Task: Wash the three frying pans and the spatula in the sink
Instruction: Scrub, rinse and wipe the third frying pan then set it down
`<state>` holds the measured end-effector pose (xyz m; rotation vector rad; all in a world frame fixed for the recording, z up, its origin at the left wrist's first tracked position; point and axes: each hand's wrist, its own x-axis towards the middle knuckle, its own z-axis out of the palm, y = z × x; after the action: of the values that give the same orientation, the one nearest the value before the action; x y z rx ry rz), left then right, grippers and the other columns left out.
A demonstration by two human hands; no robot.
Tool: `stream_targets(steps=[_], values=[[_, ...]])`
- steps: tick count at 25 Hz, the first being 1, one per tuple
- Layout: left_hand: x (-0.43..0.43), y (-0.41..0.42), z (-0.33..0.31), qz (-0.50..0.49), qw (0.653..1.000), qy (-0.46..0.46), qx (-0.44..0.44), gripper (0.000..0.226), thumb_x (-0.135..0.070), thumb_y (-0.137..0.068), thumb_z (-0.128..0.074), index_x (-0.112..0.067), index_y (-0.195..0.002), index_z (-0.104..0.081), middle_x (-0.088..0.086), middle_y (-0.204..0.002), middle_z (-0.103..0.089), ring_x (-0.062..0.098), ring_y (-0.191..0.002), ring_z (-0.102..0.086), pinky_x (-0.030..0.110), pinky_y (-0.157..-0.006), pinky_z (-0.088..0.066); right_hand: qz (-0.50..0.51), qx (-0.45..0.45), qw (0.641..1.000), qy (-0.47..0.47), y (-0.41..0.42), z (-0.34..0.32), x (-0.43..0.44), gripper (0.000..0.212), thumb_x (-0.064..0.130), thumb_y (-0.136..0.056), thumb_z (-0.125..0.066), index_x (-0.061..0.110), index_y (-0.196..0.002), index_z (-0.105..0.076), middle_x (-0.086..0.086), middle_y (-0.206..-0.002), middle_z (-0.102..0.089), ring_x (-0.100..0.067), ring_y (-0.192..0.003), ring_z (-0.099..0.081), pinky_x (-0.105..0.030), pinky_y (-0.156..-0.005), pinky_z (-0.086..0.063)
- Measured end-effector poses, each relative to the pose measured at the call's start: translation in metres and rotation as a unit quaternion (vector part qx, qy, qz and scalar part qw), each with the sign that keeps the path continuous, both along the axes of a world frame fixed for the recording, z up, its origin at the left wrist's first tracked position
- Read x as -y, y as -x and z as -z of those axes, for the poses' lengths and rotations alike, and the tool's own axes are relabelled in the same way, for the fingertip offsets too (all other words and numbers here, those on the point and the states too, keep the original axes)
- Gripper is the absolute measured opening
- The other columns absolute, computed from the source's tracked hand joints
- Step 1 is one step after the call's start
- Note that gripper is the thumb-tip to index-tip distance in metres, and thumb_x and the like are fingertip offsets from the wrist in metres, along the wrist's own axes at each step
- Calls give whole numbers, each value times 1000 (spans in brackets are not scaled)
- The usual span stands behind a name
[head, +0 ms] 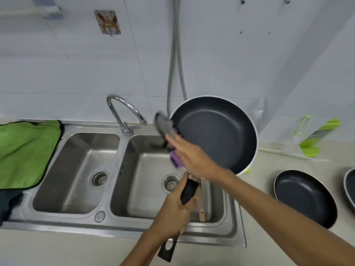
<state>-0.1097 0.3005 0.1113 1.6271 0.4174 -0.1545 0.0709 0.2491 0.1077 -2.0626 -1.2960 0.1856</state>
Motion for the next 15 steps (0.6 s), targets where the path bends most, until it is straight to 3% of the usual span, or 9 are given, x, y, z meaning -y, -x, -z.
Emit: stream_targets(steps=[2, 3, 5, 6, 9, 11, 13, 15], values=[[-5, 1, 5, 0, 1000, -11, 0, 52, -5, -100, -51, -47, -131, -54, -11, -55, -54, 11, -41, -41, 34, -46, -37, -102, 117, 986, 59, 30, 4, 22, 60, 15, -104, -46, 26, -159, -26, 8, -169, -14, -11, -153, -24, -34, -121, -32], [-6, 3, 7, 5, 1000, -26, -7, 52, -4, -100, -52, -44, -133, -55, -13, -57, -57, 9, -43, -43, 36, -49, -38, -123, 185, 972, 80, 32, 9, 22, 57, 18, -103, -41, 23, -158, -28, 6, -169, -13, -15, -153, -23, -36, -123, -29], [0, 9, 9, 16, 999, -43, -24, 68, -5, -100, -53, -52, -147, -42, -17, -58, -62, 5, -44, -46, 28, -49, -41, -101, 284, 950, 83, 10, 14, 4, 54, 27, -102, -32, 14, -154, -38, -5, -167, -24, -23, -151, -28, -39, -125, -24], [4, 13, 9, 24, 998, -38, -33, 75, -7, -100, -54, -61, -148, -34, -17, -56, -61, 5, -43, -45, 24, -47, -41, -56, 303, 947, 87, -13, 16, -13, 53, 28, -102, -37, 12, -152, -41, -9, -165, -29, -29, -150, -30, -42, -125, -24], [12, 25, 3, 16, 998, 14, -51, 78, -15, -102, -56, -79, -138, -29, -14, -54, -54, 14, -43, -37, 25, -42, -36, 128, 263, 949, 117, -105, 19, -24, 58, 10, -88, -69, 6, -144, -51, -16, -158, -40, -48, -141, -39, -52, -118, -35], [6, 26, 4, -25, 998, 53, -38, 75, -15, -104, -56, -74, -142, -32, -6, -55, -45, 18, -43, -33, 26, -40, -35, 185, 248, 943, 125, -143, 30, 15, 64, 0, -81, -74, 3, -142, -53, -19, -155, -43, -54, -137, -40, -55, -114, -40], [-6, 26, 8, -61, 995, 69, -25, 72, -14, -105, -57, -66, -147, -32, 4, -57, -37, 16, -42, -31, 24, -38, -34, 146, 277, 940, 134, -134, 41, 54, 65, -5, -78, -69, 0, -141, -54, -21, -153, -44, -56, -137, -40, -57, -111, -41], [-19, 26, 12, -76, 995, 61, -27, 70, -15, -106, -56, -62, -150, -29, 9, -61, -34, 14, -42, -30, 23, -37, -33, 86, 187, 969, 140, -74, 56, 80, 67, -5, -80, -63, 5, -145, -51, -17, -154, -44, -48, -138, -43, -51, -114, -41]])
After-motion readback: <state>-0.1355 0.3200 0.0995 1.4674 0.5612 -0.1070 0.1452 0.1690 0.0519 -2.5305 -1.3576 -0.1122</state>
